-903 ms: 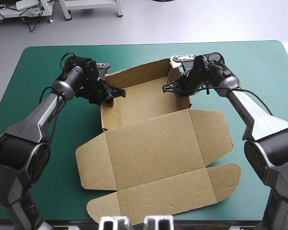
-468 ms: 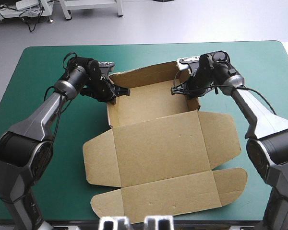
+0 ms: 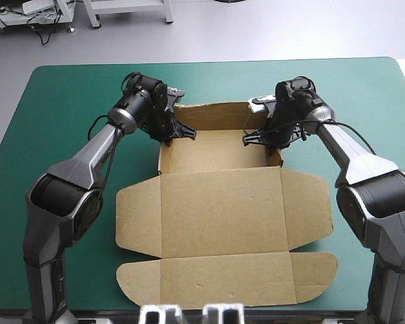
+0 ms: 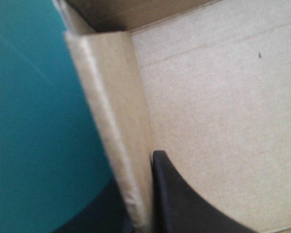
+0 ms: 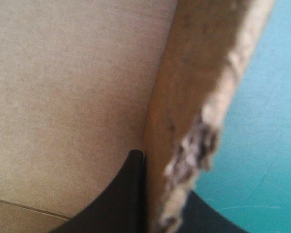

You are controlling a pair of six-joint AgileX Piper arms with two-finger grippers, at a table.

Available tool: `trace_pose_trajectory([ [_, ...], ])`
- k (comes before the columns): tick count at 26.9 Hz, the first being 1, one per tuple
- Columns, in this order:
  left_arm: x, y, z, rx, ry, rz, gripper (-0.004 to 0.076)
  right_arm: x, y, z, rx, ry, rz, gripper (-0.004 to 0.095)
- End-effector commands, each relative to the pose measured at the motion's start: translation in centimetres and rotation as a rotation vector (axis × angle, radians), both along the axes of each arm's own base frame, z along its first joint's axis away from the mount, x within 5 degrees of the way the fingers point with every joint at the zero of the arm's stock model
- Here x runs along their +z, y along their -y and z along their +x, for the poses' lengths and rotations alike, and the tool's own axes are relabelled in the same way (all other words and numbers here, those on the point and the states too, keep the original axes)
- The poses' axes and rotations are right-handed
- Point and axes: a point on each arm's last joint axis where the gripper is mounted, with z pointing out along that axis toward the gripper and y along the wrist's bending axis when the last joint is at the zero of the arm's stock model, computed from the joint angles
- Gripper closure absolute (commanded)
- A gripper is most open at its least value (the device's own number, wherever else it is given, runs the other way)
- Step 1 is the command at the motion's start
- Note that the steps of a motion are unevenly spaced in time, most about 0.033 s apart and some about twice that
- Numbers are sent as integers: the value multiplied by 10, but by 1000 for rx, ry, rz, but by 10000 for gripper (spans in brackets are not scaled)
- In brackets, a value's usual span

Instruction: Fold the box

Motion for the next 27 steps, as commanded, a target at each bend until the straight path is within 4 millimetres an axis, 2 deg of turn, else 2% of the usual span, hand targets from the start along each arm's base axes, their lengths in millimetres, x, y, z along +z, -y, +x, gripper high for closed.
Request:
trace_pose_trajectory([
  [1,33,6,-11,-83,83,49,734,33,-9,-6,50,83,105,932],
  [9,32,9,-12,-82,64,6,728,30,-9,-7,80,67,94,922],
  [11,33,12,-14,-101,52,-23,685,29,-8,-9,120,47,77,873],
  [13,34,14,-16,-106,44,-48,617,29,-7,-10,149,39,64,788],
  [16,37,15,-17,-106,44,-64,453,34,-9,-12,164,48,84,557],
  [17,41,13,-18,-107,59,-52,324,38,-9,-11,160,62,84,358],
  [19,47,9,-18,-80,84,-30,228,42,-7,-10,130,77,71,196],
  [22,56,2,-19,-66,125,12,177,46,-6,-9,112,93,68,105],
  [27,77,-12,-24,-51,203,62,177,61,-2,-9,115,151,35,107],
])
